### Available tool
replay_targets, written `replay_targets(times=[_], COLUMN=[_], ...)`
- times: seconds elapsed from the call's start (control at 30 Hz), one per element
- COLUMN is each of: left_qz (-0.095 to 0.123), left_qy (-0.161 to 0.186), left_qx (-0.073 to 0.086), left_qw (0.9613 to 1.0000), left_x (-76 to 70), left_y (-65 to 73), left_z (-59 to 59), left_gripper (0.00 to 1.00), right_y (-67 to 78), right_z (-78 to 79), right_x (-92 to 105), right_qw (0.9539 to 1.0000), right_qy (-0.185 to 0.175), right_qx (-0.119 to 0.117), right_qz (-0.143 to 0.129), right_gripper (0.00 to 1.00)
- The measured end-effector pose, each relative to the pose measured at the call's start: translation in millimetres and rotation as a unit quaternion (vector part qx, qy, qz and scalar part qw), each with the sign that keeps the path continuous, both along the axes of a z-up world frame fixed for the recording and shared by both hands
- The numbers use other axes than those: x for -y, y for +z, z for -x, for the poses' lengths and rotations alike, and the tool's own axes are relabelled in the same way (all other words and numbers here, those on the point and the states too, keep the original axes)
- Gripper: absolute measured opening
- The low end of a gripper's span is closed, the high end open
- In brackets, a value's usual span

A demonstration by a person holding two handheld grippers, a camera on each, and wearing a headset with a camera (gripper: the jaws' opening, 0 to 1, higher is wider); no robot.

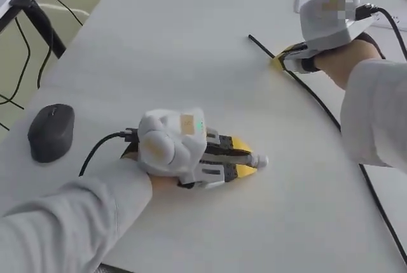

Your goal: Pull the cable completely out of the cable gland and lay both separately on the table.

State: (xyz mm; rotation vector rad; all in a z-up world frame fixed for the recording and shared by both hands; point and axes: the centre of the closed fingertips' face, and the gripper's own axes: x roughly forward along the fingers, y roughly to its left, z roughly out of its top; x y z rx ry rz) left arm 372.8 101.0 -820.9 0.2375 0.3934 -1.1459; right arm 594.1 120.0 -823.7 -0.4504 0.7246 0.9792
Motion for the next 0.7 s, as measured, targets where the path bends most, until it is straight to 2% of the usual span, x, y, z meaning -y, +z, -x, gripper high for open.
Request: replay_targets(times=[0.17,0.3,0.33,0.43,0.5,0.53,0.57,0.6,0.7], left_qz=[0.005,0.012,0.017,0.036,0.049,0.052,0.054,0.056,0.059], left_qy=[0.005,0.015,0.023,0.040,0.052,0.059,0.062,0.067,0.080], left_qx=[-0.006,-0.021,-0.032,-0.040,-0.042,-0.042,-0.042,-0.044,-0.042], left_qw=[1.0000,0.9996,0.9991,0.9977,0.9966,0.9960,0.9957,0.9952,0.9941], left_x=[-1.6,-3.4,-5.1,-9.1,-12.6,-14.8,-15.9,-17.7,-21.5], left_y=[0.5,2.5,3.5,12.5,22.9,27.9,31.6,36.8,48.2], left_z=[-2.7,-3.5,-3.7,-5.9,-8.3,-9.9,-9.9,-10.3,-10.8], left_gripper=[0.21,0.27,0.29,0.33,0.36,0.38,0.41,0.42,0.46], right_y=[0.0,3.3,8.9,24.1,36.6,48.6,54.0,57.3,67.7], right_z=[-1.4,2.1,4.1,8.8,14.8,33.1,38.9,31.5,49.4], right_x=[2.8,5.7,4.6,5.3,6.6,4.5,4.9,7.1,13.2], right_qw=[1.0000,0.9997,0.9994,0.9993,0.9985,0.9982,0.9979,0.9974,0.9964], right_qy=[-0.004,-0.016,-0.018,-0.015,-0.019,-0.021,-0.021,-0.018,-0.020], right_qx=[-0.005,-0.016,-0.018,-0.006,-0.004,-0.003,-0.001,0.003,0.003], right_qz=[-0.004,-0.011,-0.022,-0.034,-0.051,-0.056,-0.061,-0.069,-0.083], right_gripper=[0.05,0.19,0.20,0.22,0.28,0.30,0.32,0.34,0.38])
